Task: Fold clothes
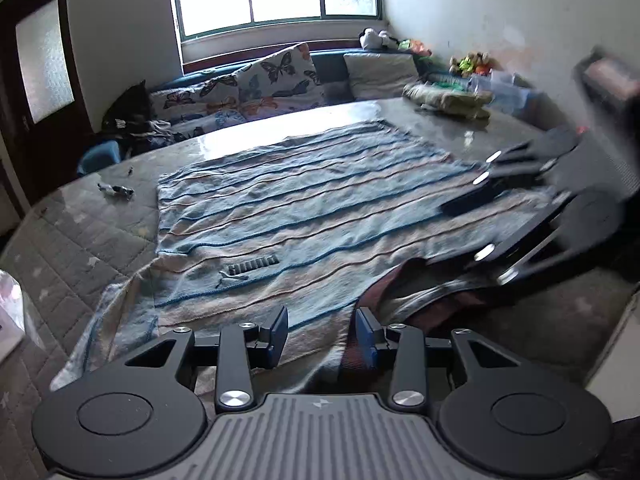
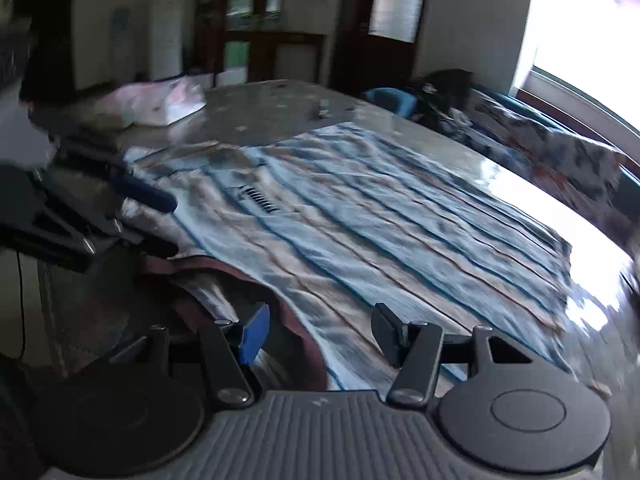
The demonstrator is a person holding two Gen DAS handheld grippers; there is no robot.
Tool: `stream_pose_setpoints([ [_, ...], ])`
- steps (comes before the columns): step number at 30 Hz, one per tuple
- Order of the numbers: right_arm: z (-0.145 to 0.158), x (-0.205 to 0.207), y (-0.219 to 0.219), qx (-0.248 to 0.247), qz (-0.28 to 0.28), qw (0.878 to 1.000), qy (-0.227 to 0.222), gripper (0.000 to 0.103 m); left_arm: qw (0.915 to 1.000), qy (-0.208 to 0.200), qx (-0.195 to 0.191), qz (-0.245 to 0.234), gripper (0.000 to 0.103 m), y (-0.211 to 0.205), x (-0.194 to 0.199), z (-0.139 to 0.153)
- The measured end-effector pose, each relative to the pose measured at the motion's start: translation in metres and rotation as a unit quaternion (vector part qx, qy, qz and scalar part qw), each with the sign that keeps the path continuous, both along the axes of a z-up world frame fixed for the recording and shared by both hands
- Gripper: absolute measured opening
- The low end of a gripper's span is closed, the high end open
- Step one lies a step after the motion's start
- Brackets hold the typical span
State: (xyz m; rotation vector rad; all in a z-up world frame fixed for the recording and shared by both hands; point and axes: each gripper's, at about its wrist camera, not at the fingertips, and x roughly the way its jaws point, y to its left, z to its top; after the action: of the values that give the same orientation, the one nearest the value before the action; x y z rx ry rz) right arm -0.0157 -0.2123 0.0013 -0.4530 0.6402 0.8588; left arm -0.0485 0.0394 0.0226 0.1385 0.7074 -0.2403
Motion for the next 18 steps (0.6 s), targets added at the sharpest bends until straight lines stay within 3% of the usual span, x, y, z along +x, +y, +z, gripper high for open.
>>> stream_pose_setpoints([
  [4, -0.008, -0.005, 0.017, -0.019, 0.040, 0.999, 0.004, 0.058, 0.9992, 0.011, 0.026, -0.027, 0.042, -0.008, -0.008, -0.003],
  [7, -0.012, -0.015, 0.023, -0.035, 0.067, 0.997, -0.005, 0.058, 0.9988, 0.013, 0.043, -0.021, 0.042, -0.012, -0.009, -0.009],
  [10, -0.011, -0.014, 0.022, -0.029, 0.057, 0.998, -0.009, 0.058, 0.9980, 0.016, 0.059, -0.018, 0.041, -0.015, -0.008, -0.015],
  [15, -0.014, -0.015, 0.024, -0.026, 0.059, 0.998, -0.011, 0.058, 0.9971, 0.013, 0.073, -0.016, 0.017, -0.017, -0.008, -0.017],
  [18, -0.013, -0.024, 0.028, -0.033, 0.086, 0.995, -0.037, 0.058, 0.9971, 0.010, 0.074, -0.016, 0.013, -0.015, -0.008, -0.012],
])
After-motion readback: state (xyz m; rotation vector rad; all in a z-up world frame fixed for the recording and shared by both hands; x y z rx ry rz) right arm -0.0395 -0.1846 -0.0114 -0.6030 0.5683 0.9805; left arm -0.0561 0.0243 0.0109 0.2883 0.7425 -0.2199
